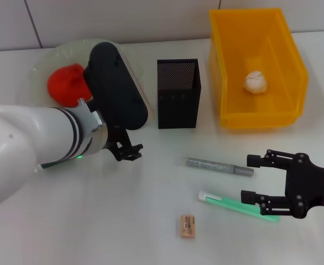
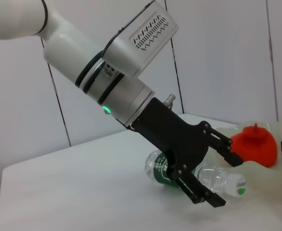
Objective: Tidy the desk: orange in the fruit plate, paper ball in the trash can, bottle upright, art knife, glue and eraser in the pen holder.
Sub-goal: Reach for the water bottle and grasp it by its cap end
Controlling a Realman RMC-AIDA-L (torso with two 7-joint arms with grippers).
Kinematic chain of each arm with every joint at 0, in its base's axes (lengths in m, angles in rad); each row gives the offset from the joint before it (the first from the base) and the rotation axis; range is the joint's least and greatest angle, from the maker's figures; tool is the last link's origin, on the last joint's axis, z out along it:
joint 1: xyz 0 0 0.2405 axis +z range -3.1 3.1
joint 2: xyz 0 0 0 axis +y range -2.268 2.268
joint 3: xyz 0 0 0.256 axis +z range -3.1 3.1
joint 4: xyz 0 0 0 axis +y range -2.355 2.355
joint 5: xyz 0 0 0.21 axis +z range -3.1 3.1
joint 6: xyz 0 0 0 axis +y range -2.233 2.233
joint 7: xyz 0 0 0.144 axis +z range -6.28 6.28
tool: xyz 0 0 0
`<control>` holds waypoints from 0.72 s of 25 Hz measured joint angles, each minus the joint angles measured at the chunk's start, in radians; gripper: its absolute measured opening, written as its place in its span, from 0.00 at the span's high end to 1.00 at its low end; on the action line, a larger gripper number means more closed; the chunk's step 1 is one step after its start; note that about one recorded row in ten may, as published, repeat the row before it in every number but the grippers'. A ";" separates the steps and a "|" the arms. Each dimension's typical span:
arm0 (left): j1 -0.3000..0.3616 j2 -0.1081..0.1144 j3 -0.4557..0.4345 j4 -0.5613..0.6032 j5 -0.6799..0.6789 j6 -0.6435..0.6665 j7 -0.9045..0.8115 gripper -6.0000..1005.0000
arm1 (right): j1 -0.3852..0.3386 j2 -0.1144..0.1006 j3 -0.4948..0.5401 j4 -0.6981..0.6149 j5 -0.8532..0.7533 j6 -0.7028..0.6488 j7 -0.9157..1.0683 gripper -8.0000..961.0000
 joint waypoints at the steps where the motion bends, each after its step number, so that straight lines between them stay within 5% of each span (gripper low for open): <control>1: 0.000 0.000 0.002 0.000 0.004 0.000 0.000 0.18 | 0.000 0.000 0.000 0.000 0.000 0.000 0.000 0.18; 18: -0.025 0.000 0.023 -0.052 0.033 -0.027 0.000 0.18 | 0.000 0.003 -0.001 0.000 0.000 0.003 0.000 0.18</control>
